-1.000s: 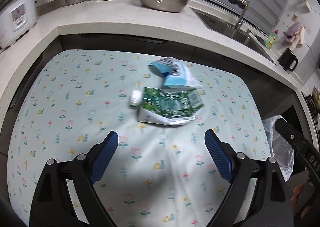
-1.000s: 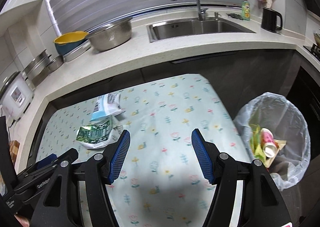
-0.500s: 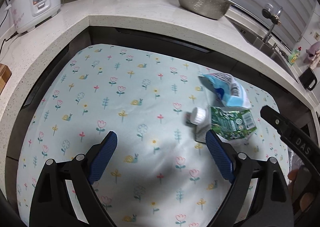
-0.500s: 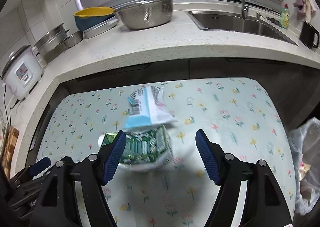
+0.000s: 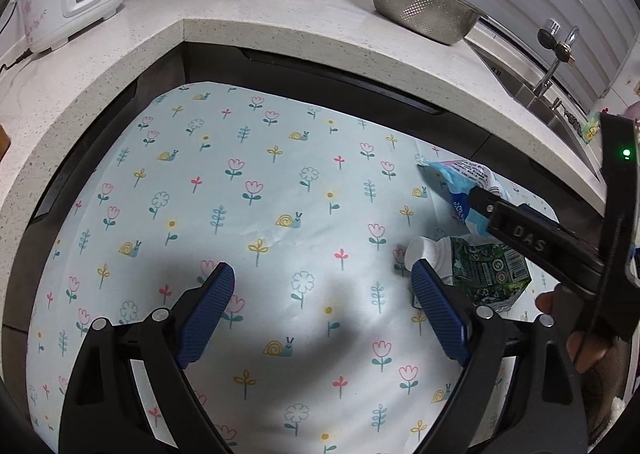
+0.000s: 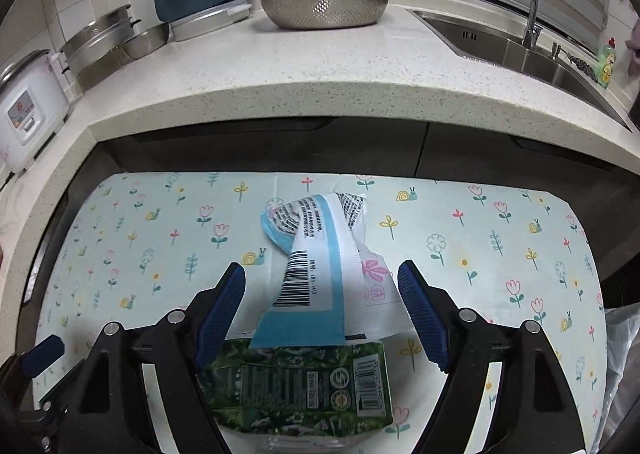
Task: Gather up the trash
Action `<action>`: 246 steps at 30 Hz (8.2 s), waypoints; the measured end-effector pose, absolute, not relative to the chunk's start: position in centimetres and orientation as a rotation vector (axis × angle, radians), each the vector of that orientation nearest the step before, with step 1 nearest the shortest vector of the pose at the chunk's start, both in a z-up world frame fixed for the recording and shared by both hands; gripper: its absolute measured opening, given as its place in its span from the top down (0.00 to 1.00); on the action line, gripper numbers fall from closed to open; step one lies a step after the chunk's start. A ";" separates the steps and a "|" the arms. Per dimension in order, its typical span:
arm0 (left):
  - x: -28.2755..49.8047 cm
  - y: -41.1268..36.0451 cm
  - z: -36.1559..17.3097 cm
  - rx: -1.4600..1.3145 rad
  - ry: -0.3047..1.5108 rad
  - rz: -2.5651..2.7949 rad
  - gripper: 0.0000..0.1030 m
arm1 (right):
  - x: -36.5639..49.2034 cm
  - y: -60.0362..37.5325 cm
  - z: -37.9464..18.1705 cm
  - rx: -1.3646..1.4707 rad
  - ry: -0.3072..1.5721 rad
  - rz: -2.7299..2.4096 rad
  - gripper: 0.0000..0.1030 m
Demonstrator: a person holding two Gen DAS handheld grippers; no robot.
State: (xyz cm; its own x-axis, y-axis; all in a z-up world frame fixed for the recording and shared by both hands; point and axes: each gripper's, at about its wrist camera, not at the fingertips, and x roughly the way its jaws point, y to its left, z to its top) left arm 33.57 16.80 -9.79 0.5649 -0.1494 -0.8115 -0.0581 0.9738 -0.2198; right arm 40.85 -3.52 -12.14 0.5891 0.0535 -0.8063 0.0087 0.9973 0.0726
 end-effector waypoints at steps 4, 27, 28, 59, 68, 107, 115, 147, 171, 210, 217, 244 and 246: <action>33.4 15.4 -10.0 -0.223 0.975 -0.086 0.17 | 40.8 -4.5 -12.5 0.085 0.944 0.016 0.46; 34.6 7.0 -12.9 -0.177 1.046 -0.198 0.51 | 34.5 -12.4 -10.0 0.197 0.831 -0.076 0.66; 34.6 6.9 -12.8 -0.174 1.040 -0.193 0.52 | 34.3 -12.6 -10.0 0.201 0.831 -0.075 0.66; 27.2 -2.8 -3.6 -0.065 0.903 -0.347 0.71 | 21.9 -21.7 -2.4 0.291 0.691 -0.183 0.65; 24.0 -10.4 -2.1 -0.007 0.889 -0.468 0.71 | 16.2 -28.4 -1.0 0.324 0.658 -0.294 0.65; 19.4 -28.0 -3.9 0.169 0.883 -0.639 0.44 | 7.8 -41.1 -4.5 0.442 0.668 -0.498 0.65; 20.0 -26.5 -4.0 0.161 0.886 -0.621 0.44 | 9.0 -40.1 -4.6 0.434 0.677 -0.483 0.62; 17.4 -20.0 -1.6 0.169 0.831 -0.502 0.18 | 7.7 -34.6 -1.2 0.301 0.718 -0.449 0.24; 11.8 -15.6 -3.4 0.175 0.875 -0.393 0.11 | 1.4 -31.7 -3.2 0.314 0.780 -0.420 0.08; 9.4 -15.6 -4.9 0.207 0.888 -0.386 0.11 | -1.1 -31.3 -5.9 0.267 0.828 -0.453 0.07; 9.3 -15.6 -5.0 0.222 0.873 -0.361 0.11 | -1.0 -31.3 -6.2 0.266 0.837 -0.452 0.07; 9.1 -15.3 -6.1 0.240 0.896 -0.351 0.11 | -0.9 -31.1 -7.0 0.264 0.855 -0.444 0.07; 9.1 -15.3 -6.2 0.241 0.897 -0.351 0.11 | -0.9 -31.0 -7.1 0.262 0.858 -0.442 0.07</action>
State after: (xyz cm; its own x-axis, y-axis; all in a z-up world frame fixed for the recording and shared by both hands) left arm 9.10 -15.33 -6.17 0.5731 -0.1969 -0.7955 0.3961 0.9163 0.0586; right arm -0.85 -31.03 -7.12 0.5720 -0.2688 -0.7750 0.4757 0.8784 0.0465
